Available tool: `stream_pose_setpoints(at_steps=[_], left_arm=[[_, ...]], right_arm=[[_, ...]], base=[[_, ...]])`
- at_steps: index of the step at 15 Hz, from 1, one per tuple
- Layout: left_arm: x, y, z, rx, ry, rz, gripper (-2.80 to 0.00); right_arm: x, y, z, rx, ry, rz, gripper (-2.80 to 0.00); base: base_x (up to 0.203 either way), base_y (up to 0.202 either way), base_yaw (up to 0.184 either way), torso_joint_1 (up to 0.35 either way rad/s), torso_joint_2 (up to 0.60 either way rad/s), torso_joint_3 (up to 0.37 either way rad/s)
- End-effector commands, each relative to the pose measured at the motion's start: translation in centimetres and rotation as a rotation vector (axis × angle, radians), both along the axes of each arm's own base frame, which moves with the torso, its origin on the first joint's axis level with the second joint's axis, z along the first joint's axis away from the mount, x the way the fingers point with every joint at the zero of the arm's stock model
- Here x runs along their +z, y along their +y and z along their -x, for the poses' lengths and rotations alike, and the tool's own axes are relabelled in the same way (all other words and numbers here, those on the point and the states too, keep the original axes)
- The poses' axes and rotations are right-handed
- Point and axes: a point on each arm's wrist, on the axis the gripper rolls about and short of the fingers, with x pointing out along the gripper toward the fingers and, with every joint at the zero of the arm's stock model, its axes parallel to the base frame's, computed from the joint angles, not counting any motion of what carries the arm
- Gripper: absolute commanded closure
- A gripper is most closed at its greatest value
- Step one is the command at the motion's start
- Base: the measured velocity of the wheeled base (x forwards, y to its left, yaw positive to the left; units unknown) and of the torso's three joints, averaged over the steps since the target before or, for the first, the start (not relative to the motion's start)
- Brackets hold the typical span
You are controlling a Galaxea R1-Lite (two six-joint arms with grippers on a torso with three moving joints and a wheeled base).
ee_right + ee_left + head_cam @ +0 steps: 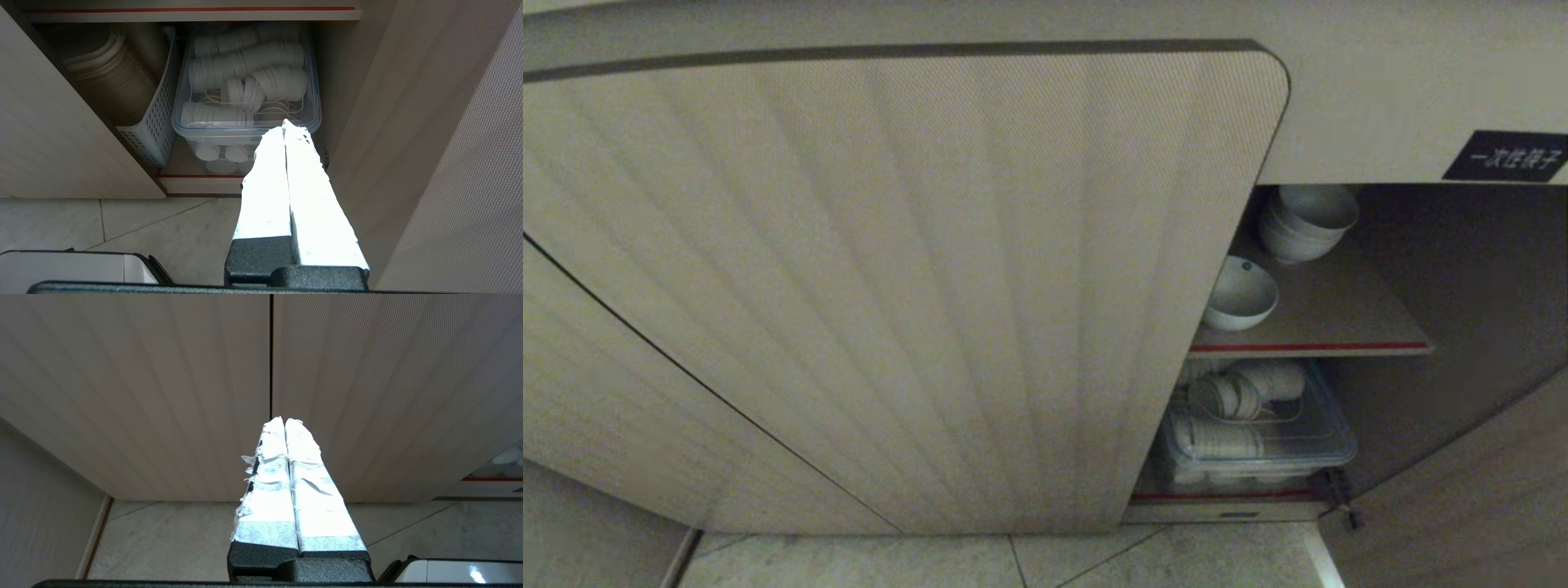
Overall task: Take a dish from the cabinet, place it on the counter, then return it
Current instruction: Take the bowl from the cabinet
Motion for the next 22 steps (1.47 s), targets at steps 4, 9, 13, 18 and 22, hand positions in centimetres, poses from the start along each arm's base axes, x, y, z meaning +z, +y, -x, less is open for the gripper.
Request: stream_pose_setpoints(at_steps=[4, 9, 13, 18, 22], left_arm=[[0.0, 0.0, 0.0, 0.001, -0.001, 0.0, 0.0], [0.0, 0.0, 0.0, 0.001, -0.001, 0.0, 0.0], [0.0, 0.0, 0.0, 0.001, -0.001, 0.0, 0.0], [0.0, 0.0, 0.0, 0.001, -0.001, 0.0, 0.0], [0.0, 0.0, 0.0, 0.001, -0.001, 0.0, 0.0]], right_arm=[[0.0, 0.0, 0.0, 0.0, 0.0, -0.003, 0.0], [0.1, 0.0, 0.0, 0.004, 0.004, 0.013, 0.0], [0.9, 0.0, 0.4, 0.01, 0.028, 0.021, 0.0], [2.9, 0.3, -0.1, 0.118, 0.098, 0.015, 0.0], [4.9, 0.3, -1.4, 0.218, 0.168, 0.005, 0.0]], base=[[0.0, 0.0, 0.0, 0.0, 0.0, 0.0], [0.0, 0.0, 0.0, 0.0, 0.0, 0.0], [0.0, 0.0, 0.0, 0.0, 0.0, 0.0], [0.0, 0.0, 0.0, 0.0, 0.0, 0.0], [0.0, 0.0, 0.0, 0.0, 0.0, 0.0]])
